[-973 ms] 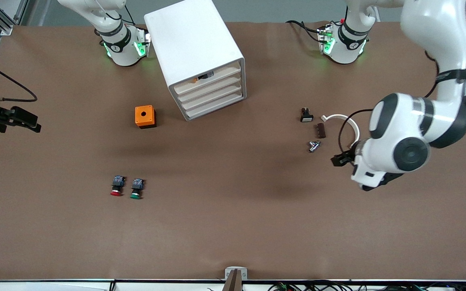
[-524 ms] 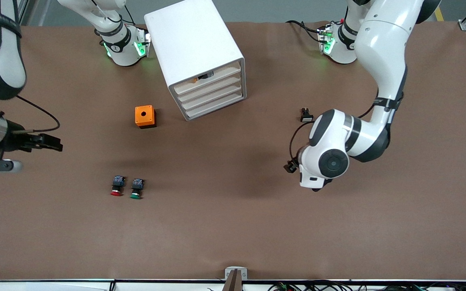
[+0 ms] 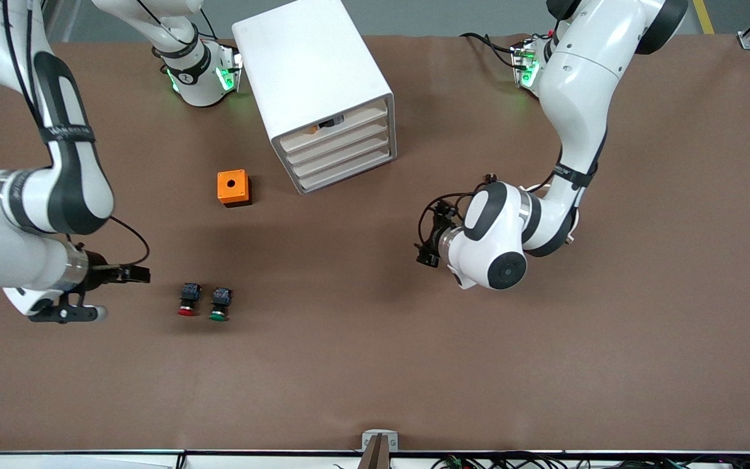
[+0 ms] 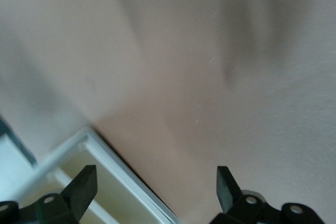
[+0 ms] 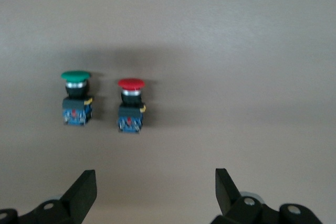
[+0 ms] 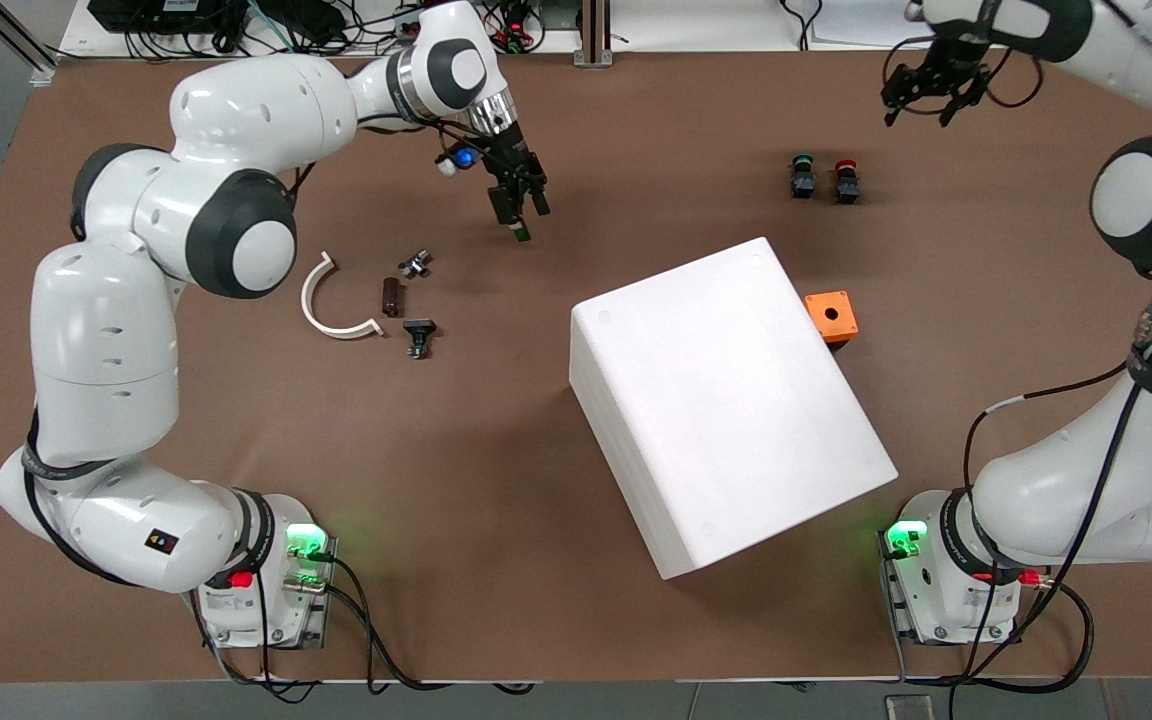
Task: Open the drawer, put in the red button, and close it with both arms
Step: 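Grasp the red button with the right gripper while the left gripper grips the drawer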
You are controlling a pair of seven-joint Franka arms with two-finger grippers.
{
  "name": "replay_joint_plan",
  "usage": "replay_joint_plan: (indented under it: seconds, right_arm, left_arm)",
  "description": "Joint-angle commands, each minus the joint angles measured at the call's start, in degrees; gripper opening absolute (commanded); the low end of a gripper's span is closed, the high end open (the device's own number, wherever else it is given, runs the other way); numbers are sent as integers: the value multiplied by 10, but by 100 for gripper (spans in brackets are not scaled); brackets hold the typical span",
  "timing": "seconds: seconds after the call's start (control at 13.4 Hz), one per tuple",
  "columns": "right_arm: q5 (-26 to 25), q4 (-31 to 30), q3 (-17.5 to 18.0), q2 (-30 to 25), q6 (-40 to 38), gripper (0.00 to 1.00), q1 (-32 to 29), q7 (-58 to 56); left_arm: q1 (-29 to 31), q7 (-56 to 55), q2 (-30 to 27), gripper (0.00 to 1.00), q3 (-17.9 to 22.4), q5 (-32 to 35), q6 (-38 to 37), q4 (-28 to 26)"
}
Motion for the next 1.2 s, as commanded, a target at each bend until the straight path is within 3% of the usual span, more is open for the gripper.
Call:
replay_joint_plan:
  seconds: [0.0,0.22,0.45,0.75,0.97,1.12]
  right_arm:
    - [7,-13,0,38,65,100,20,51]
    - [12,-23,1,77,131,100,25,70]
    - [49,-35,1,100,161,100,25,70]
    - [48,-61,0,102,182,100,26,67]
    - [47,-71,-1,99,186,87,26,64]
    - [46,-71,0,97,175,64,26,63]
  left_arm:
    - [-19,-103,7,100,3,-57,-1,12]
    - [-42,-215,7,100,3,-99,-15,8]
    - [-52,-308,7,99,-2,-149,-48,0]
    - [-75,-363,10,94,-3,-200,-76,-15]
    - [-86,-370,25,79,-3,-236,-113,-14]
    - [-88,-370,36,67,-3,-269,-119,-14]
